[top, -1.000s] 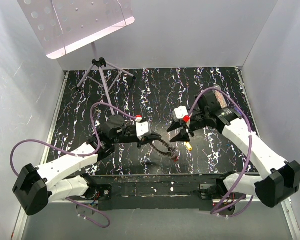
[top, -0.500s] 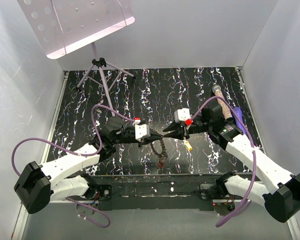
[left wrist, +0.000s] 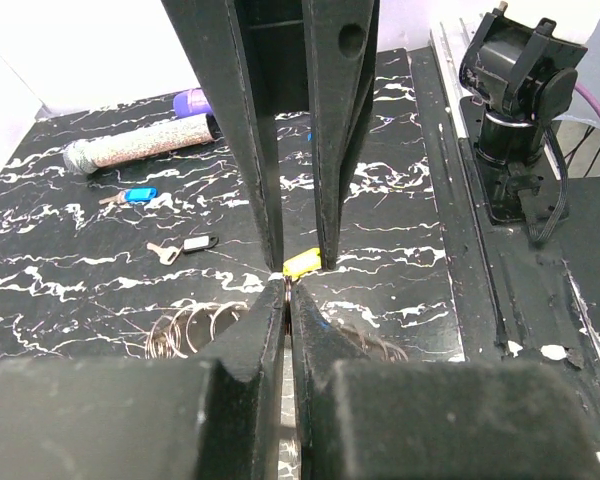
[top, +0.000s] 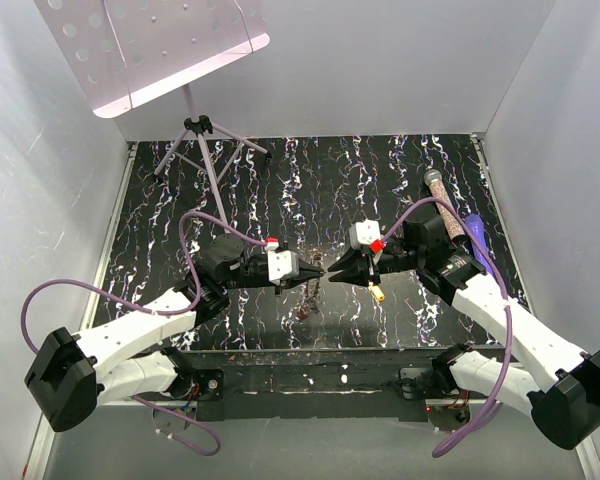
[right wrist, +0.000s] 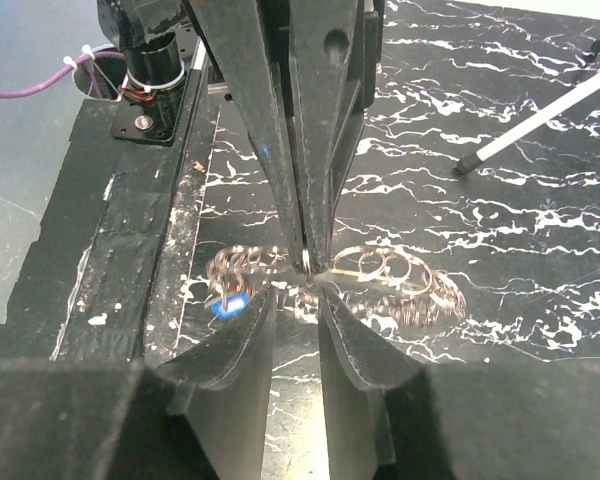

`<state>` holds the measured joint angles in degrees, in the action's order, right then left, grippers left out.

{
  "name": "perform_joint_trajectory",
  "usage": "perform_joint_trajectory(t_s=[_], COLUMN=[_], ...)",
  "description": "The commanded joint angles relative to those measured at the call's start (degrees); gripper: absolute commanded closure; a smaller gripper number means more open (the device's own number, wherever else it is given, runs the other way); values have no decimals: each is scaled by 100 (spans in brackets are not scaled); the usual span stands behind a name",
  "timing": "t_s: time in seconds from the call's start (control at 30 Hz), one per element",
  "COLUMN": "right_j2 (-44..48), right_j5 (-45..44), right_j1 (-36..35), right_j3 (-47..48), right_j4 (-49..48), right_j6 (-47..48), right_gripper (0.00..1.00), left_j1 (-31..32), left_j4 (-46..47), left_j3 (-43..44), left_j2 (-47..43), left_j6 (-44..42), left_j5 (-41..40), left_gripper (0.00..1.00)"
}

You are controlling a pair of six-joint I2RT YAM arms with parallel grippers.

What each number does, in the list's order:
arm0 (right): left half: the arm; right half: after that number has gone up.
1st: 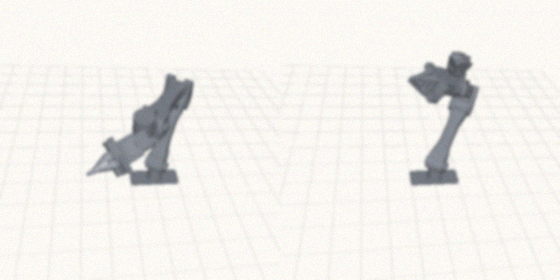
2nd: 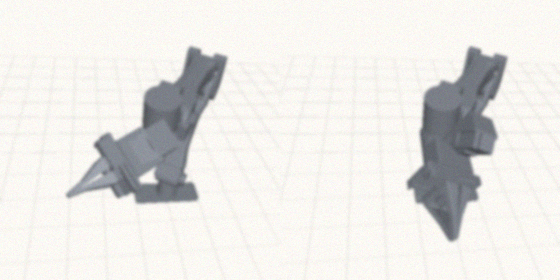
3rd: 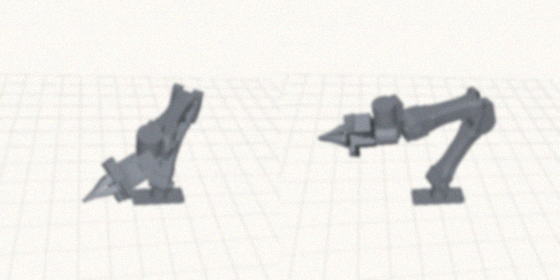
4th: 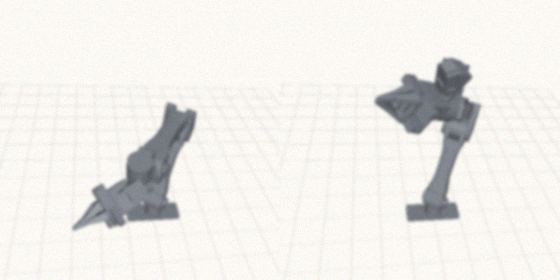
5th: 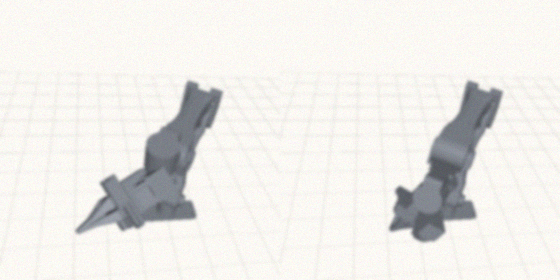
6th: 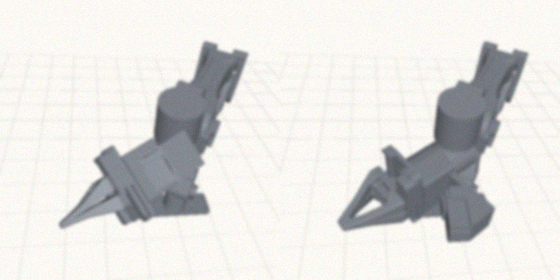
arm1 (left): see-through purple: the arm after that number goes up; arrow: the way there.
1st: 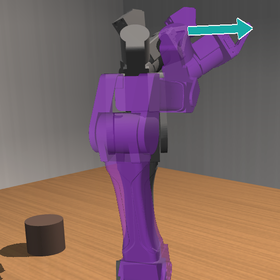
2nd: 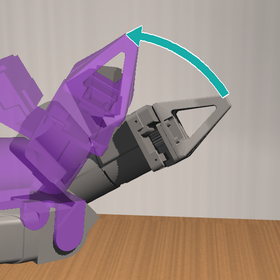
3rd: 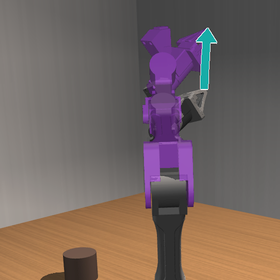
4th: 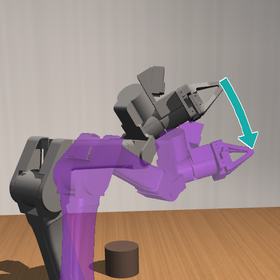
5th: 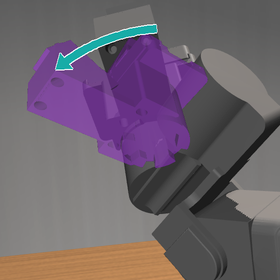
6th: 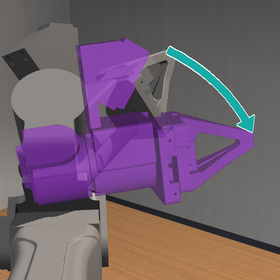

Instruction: Put the keys on the keyring

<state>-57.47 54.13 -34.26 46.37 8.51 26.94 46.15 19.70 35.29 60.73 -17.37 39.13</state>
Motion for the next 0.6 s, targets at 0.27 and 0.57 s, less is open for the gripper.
perform_joint_trajectory(t_s=[0.27,0.57], right_j2=[52,-45], right_j5=[63,159], right_j1=[-37,-46], right_j3=[-181,-225], right_j4=[-579,-799], right_j6=[-435,-628], right_gripper=[66,67], left_j1=[43,43], left_j4=[191,323], left_j3=[-40,-75], left_j2=[-281,-298], left_j6=[-74,23], left_j5=[-29,15], left_gripper=[100,100])
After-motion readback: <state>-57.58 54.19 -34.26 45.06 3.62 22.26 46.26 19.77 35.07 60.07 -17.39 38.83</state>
